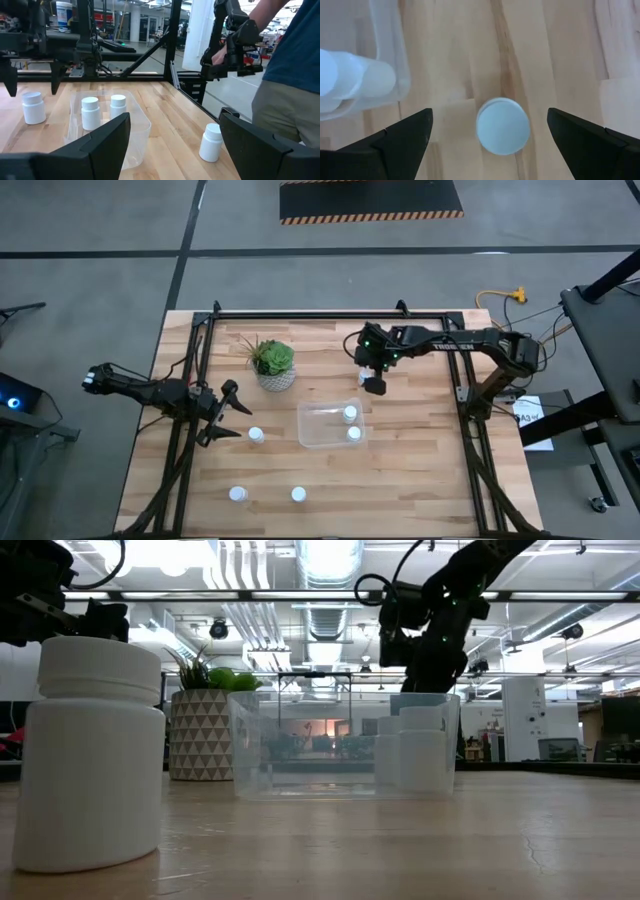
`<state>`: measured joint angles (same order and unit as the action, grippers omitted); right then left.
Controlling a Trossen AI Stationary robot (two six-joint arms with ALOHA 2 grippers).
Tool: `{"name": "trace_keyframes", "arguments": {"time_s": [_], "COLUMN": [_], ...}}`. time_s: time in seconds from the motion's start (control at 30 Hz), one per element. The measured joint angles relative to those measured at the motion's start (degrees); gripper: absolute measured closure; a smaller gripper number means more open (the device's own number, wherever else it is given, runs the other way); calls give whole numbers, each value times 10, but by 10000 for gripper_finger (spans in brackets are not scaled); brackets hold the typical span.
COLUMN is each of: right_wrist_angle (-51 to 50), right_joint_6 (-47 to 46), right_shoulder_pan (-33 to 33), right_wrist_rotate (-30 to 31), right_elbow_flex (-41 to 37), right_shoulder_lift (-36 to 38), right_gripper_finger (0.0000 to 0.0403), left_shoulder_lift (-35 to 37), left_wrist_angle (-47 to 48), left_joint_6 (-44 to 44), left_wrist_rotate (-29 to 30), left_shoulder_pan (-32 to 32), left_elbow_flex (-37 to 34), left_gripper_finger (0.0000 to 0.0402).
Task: Pick and place pill bottles into a basket
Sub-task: Put the white pill bottle into the transparent bin
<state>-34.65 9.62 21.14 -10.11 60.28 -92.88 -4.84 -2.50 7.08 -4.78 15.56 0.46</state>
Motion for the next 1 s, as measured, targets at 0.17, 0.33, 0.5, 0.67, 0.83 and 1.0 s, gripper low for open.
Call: {"name": "trace_keyframes", "arguments": {"time_s": [0.17, 0.33, 0.5, 0.67, 0.83, 1.0], "right_wrist_angle": [24, 34, 38, 40, 41, 40], "right_joint_6": [-7, -7, -7, -3, -2, 0], "right_shoulder_pan": [10, 21, 27, 27, 27, 27], "right_wrist_rotate": [11, 11, 11, 5, -8, -9], "right_elbow_flex": [-19, -31, -32, -29, -32, -34], "right_shoulder_lift": [0, 0, 0, 0, 0, 0], "right_gripper_finger": [21, 32, 61, 93, 121, 144], "left_shoulder_lift": [0, 0, 0, 0, 0, 0], "left_wrist_angle": [0, 0, 0, 0, 0, 0], "left_joint_6": [0, 0, 0, 0, 0, 0], "left_wrist_rotate": [0, 0, 0, 0, 0, 0], "left_shoulder_pan": [0, 0, 0, 0, 0, 0], "left_elbow_flex": [0, 0, 0, 0, 0, 0], "left_gripper_finger": [112, 112, 112, 112, 112, 112]}}
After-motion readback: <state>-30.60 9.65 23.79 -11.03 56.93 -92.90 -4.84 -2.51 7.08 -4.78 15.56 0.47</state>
